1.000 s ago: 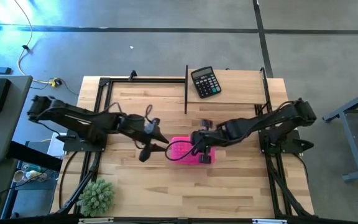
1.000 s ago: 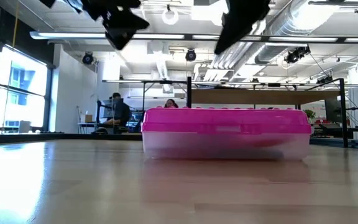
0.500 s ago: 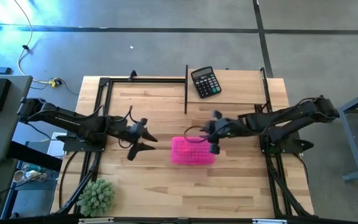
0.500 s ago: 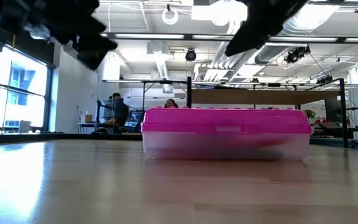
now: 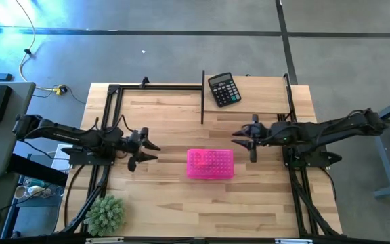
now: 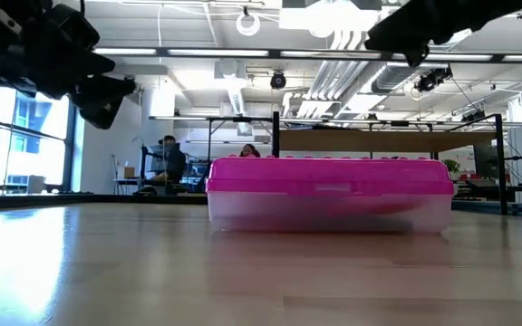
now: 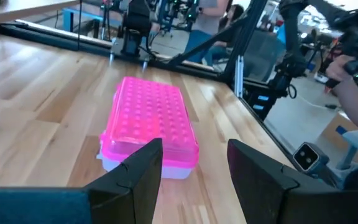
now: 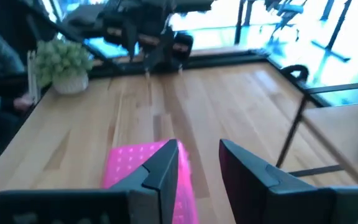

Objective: Pack school essentials
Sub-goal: Return to Home Position

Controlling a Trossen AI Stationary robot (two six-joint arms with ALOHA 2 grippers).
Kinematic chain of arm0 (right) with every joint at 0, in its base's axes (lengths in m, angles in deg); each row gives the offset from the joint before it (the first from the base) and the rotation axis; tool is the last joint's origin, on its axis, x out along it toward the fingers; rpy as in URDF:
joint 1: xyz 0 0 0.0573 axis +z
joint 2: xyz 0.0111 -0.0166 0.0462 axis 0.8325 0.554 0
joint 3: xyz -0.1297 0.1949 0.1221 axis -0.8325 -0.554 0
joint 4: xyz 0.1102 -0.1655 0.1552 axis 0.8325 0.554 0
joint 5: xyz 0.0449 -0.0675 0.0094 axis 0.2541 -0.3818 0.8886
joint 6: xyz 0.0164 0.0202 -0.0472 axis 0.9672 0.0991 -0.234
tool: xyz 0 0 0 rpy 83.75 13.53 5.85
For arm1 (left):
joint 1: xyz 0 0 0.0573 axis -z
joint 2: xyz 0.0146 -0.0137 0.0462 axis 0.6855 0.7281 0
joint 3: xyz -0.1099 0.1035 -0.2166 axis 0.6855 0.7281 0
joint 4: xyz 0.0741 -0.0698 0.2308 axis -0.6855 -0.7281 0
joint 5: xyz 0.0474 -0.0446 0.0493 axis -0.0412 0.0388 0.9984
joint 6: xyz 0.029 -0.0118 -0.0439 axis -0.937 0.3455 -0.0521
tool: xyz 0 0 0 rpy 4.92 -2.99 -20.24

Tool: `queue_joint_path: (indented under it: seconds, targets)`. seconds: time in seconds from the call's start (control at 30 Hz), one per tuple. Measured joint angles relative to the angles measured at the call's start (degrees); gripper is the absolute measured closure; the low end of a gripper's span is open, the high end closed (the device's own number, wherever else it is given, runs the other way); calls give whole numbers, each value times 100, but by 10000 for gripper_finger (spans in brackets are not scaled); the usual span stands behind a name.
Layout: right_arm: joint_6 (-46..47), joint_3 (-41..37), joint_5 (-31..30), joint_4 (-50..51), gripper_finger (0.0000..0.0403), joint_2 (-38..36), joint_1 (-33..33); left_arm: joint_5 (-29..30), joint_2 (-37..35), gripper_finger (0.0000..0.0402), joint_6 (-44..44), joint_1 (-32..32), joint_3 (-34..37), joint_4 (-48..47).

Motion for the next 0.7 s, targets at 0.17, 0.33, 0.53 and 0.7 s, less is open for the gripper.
queue_joint_path:
  seconds: [0.17,0.33,0.53,0.7]
  targets:
    - [-18,-544,-248,-433,295,-701,-30,-81,-545,229,-13,-50,293,-209]
    - [50,-1129,-255,-754,295,-1234,-70,-60,-931,229,0,-63,278,-300]
    - [135,-1832,-472,-1069,295,-1710,-77,10,-1386,229,90,-65,275,-231]
    - [275,-2455,-522,-1384,295,-2241,-79,182,-1910,229,157,-65,275,-176]
